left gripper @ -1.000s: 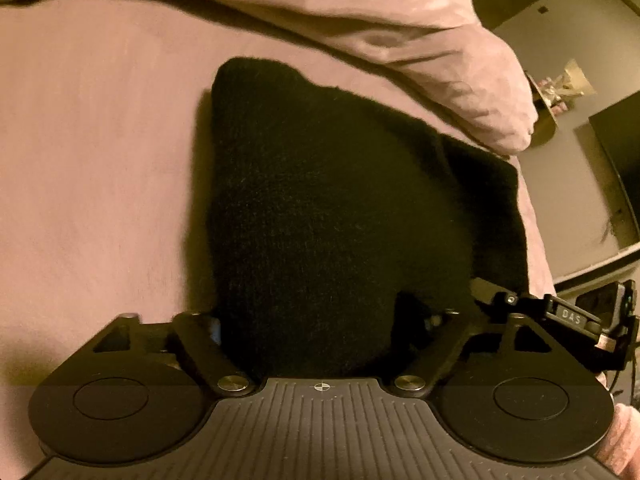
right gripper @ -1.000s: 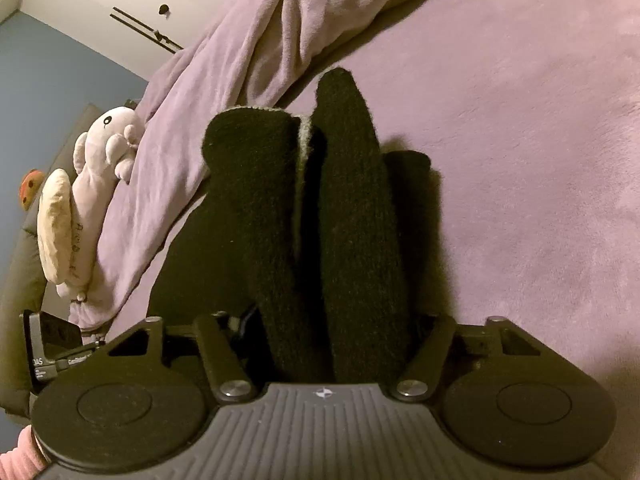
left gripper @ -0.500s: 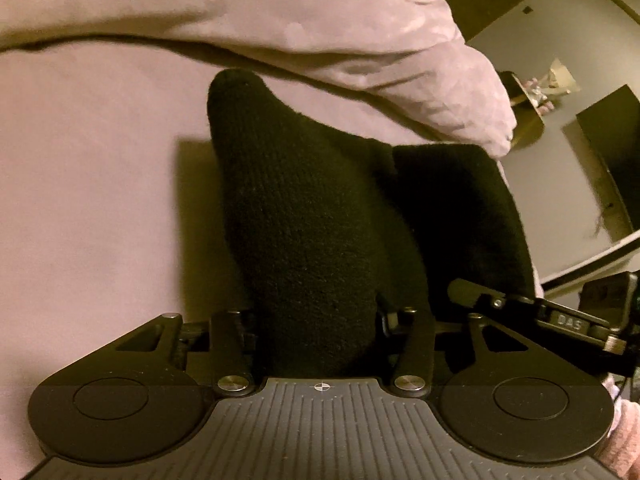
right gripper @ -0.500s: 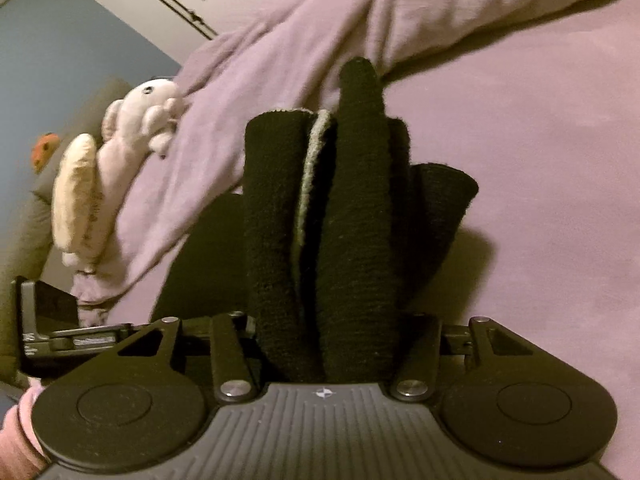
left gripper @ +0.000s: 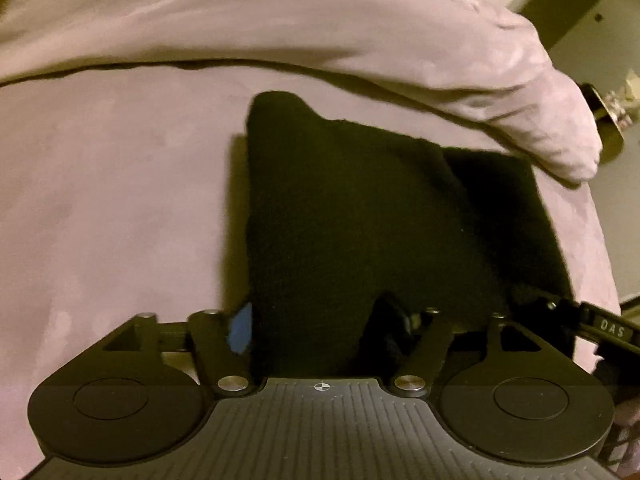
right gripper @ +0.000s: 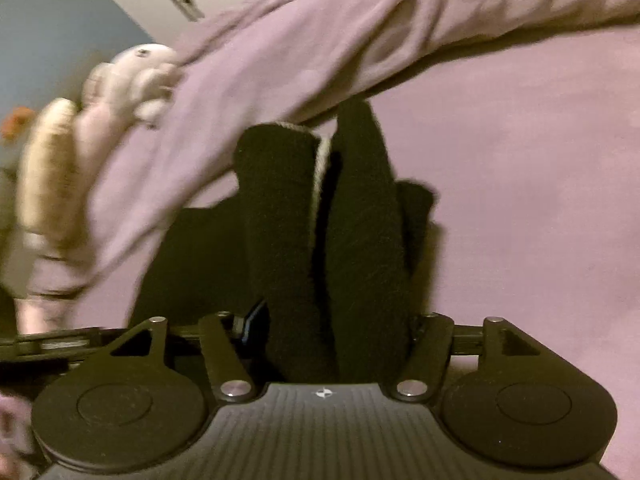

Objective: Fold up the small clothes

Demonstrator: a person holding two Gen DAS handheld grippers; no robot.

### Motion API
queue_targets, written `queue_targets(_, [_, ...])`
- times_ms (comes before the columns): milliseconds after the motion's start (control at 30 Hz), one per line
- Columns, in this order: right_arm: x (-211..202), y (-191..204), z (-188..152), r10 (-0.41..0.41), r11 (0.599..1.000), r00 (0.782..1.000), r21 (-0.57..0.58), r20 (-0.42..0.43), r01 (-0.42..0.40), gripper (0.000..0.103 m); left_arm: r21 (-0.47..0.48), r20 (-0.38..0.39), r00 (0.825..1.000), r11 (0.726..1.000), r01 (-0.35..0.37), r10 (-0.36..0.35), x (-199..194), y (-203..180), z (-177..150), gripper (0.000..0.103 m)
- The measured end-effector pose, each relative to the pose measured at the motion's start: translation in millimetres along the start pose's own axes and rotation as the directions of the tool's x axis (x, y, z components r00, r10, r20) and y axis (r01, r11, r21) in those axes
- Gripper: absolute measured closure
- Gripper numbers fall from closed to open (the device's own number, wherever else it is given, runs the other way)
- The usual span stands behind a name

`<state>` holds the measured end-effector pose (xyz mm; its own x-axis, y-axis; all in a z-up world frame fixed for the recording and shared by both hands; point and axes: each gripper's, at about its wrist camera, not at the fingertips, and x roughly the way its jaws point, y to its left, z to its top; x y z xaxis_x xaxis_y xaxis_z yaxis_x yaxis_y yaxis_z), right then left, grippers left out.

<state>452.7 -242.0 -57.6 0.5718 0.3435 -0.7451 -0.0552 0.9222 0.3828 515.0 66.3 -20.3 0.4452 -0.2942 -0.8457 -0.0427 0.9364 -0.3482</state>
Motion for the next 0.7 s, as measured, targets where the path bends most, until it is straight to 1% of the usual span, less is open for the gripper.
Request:
queue_targets(67, [-15,10,-4,-0.076,0.993,0.995,-0.083,0.069,0.081,0.04,0.02,0.049,0.999,1.0,-0.023,0.022,-7,2,2,0.026])
queue_targets(133, [-30,20,-4,-0.136,0.979,0.98,-0.132,0.145,0.155,0.04,0.053,0.099,0.994,0.997,-0.053,0.048,-15,0,6,0.019])
queue_targets(167, [-36,23,-2,-0.15,0.975,0.972,-0.136,0.183,0.176,0.04,0.062,0.123,0.991,0.996,-0.062,0.054,-18,-3,9,0.014])
queue_targets(200, [-39,26,-1,-0.154,0.972,0.964,-0.141,0.217,0.187,0.04,0.074,0.138,0.989,0.995,-0.064,0.053,-20,-5,12,0.013])
queue_targets(233, [-39,30,2,-0.147,0.971,0.962,-0.151,0.232,0.185,0.041,0.09,0.146,0.988,0.994,-0.064,0.051,-19,-8,15,0.013])
queue_targets(267, [-35,35,4,-0.131,0.971,0.964,-0.168,0.232,0.172,0.051,0.097,0.147,0.988,0.993,-0.068,0.053,-16,-11,18,0.013])
queue_targets(300, [-29,41,7,-0.11,0.969,0.969,-0.192,0.221,0.154,0.059,0.099,0.147,0.988,0.993,-0.067,0.052,-13,-19,20,0.013])
queue_targets(333, [-19,50,8,-0.088,0.962,0.976,-0.238,0.197,0.135,0.072,0.098,0.148,0.988,0.993,-0.058,0.043,-9,-23,22,0.012])
queue_targets(367, [-12,58,9,-0.082,0.952,0.977,-0.276,0.195,0.135,0.076,0.1,0.151,0.988,0.994,-0.048,0.033,-5,-26,23,0.011])
queue_targets(400, [-3,68,10,-0.077,0.936,0.977,-0.323,0.2,0.14,0.076,0.103,0.157,0.987,0.994,-0.047,0.031,-1,-29,23,0.011])
queue_targets(467, [15,79,13,-0.102,0.915,0.976,-0.368,0.192,0.168,0.077,0.103,0.175,0.983,0.992,-0.078,0.06,11,-36,22,0.009])
queue_targets(500, [26,78,15,-0.139,0.902,0.972,-0.379,0.192,0.204,0.077,0.112,0.184,0.98,0.989,-0.1,0.078,17,-39,20,0.008])
queue_targets(533, [34,75,16,-0.17,0.889,0.967,-0.393,0.192,0.235,0.08,0.132,0.198,0.975,0.983,-0.127,0.1,22,-43,18,0.008])
queue_targets(567, [42,68,17,-0.217,0.869,0.956,-0.406,0.199,0.282,0.086,0.152,0.208,0.971,0.976,-0.154,0.121,27,-46,15,0.008])
queue_targets(600, [48,63,16,-0.239,0.865,0.951,-0.402,0.196,0.3,0.086,0.175,0.218,0.966,0.968,-0.178,0.138,30,-48,12,0.007])
queue_targets(667, [52,47,16,-0.223,0.879,0.954,-0.381,0.2,0.286,0.085,0.217,0.233,0.96,0.954,-0.207,0.156,39,-52,7,0.006])
queue_targets(700, [52,42,13,-0.21,0.873,0.954,-0.398,0.216,0.282,0.085,0.226,0.239,0.957,0.949,-0.22,0.165,43,-53,5,0.004])
